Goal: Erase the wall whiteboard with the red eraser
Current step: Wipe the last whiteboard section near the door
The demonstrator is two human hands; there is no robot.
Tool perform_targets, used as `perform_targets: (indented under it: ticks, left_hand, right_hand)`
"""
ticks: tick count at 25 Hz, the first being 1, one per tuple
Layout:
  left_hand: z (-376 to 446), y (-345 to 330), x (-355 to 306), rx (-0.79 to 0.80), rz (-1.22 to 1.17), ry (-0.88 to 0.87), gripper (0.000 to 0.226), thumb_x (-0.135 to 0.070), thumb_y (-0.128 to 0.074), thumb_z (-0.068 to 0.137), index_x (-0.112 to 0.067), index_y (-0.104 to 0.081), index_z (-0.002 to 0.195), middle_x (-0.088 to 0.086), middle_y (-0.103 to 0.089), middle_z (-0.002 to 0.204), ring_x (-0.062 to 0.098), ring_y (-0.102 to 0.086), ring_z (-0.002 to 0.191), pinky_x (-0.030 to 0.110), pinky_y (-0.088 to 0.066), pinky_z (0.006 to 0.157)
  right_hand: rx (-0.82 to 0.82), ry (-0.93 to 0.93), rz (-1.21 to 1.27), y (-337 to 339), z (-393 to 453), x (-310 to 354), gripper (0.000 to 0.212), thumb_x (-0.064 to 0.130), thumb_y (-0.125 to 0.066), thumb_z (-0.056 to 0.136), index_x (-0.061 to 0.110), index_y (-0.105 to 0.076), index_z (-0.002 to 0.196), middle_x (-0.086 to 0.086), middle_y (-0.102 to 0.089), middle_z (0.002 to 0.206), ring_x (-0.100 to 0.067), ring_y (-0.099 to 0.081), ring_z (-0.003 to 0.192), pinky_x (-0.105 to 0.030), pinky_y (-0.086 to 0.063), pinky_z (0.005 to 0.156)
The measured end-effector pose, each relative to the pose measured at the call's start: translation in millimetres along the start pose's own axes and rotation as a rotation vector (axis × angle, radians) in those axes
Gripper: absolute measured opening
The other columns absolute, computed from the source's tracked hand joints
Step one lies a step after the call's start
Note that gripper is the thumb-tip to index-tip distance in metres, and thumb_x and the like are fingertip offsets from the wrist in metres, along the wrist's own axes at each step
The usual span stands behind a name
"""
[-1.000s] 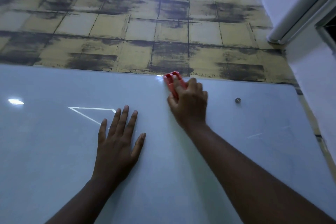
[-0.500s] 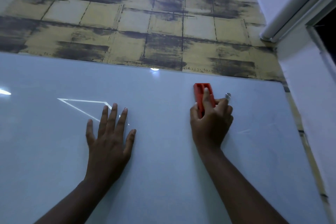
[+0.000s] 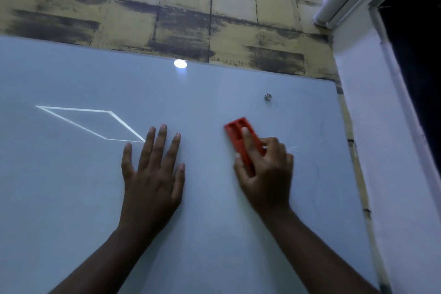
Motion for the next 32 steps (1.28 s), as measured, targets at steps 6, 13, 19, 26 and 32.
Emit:
perform_targets:
  ticks: [6,13,19,26,32]
  left_hand:
    - [-13,-3,-21,0.051,-0.015,-0.3,0.059,-0.039,-0.038,0.111,-0.009,-0.04,0.162,0.013,-0.027,0.173,0.029,-0.027,0.161,0.055,-0.031,0.125]
    - [-20,-6,-23,0.117,-0.056,-0.217,0.063,-0.041,-0.033,0.112,-0.01,-0.031,0.166,0.013,-0.02,0.175,0.028,-0.019,0.163,0.056,-0.024,0.129]
    - [-40,1,-32,0.126,-0.097,-0.159,0.062,-0.034,-0.034,0.11,-0.009,-0.029,0.166,0.012,-0.02,0.176,0.029,-0.017,0.163,0.059,-0.021,0.129]
    - [-62,6,-47,0.127,-0.075,-0.076,0.062,-0.029,-0.034,0.109,-0.006,-0.028,0.166,0.014,-0.019,0.176,0.032,-0.016,0.163,0.063,-0.02,0.128]
    - [-78,8,-57,0.166,-0.082,-0.041,0.065,-0.029,-0.04,0.108,-0.005,-0.025,0.166,0.017,-0.014,0.176,0.034,-0.012,0.164,0.065,-0.017,0.128]
  right_hand:
    - [-0.076,-0.244,0.022,16,-22,-49,0.055,0.031,-0.064,0.093,0.02,-0.058,0.147,-0.012,-0.057,0.107,-0.031,-0.056,0.096,-0.048,-0.049,0.082]
    - [0.093,0.041,0.215,31,-94,33,0.051,0.039,-0.057,0.101,0.022,-0.055,0.149,-0.01,-0.062,0.113,-0.03,-0.058,0.096,-0.043,-0.045,0.077]
    - [0.103,0.104,0.123,45,-91,-12,0.046,0.039,-0.054,0.105,0.021,-0.056,0.147,-0.011,-0.062,0.109,-0.032,-0.059,0.092,-0.044,-0.043,0.076]
    - [-0.035,-0.259,0.064,55,-98,-68,0.047,0.03,-0.058,0.102,0.012,-0.057,0.146,-0.013,-0.058,0.112,-0.029,-0.055,0.1,-0.043,-0.048,0.088]
    - [0.086,-0.049,0.178,66,-161,8,0.045,0.031,-0.059,0.103,0.013,-0.058,0.144,-0.017,-0.063,0.117,-0.035,-0.059,0.098,-0.046,-0.048,0.083]
Point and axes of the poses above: each hand's wrist, its own z-axis towards the middle knuckle, its own y-axis out of the back of the hand, x = y × z, the point moved 3 cm from there along z, towards the middle knuckle
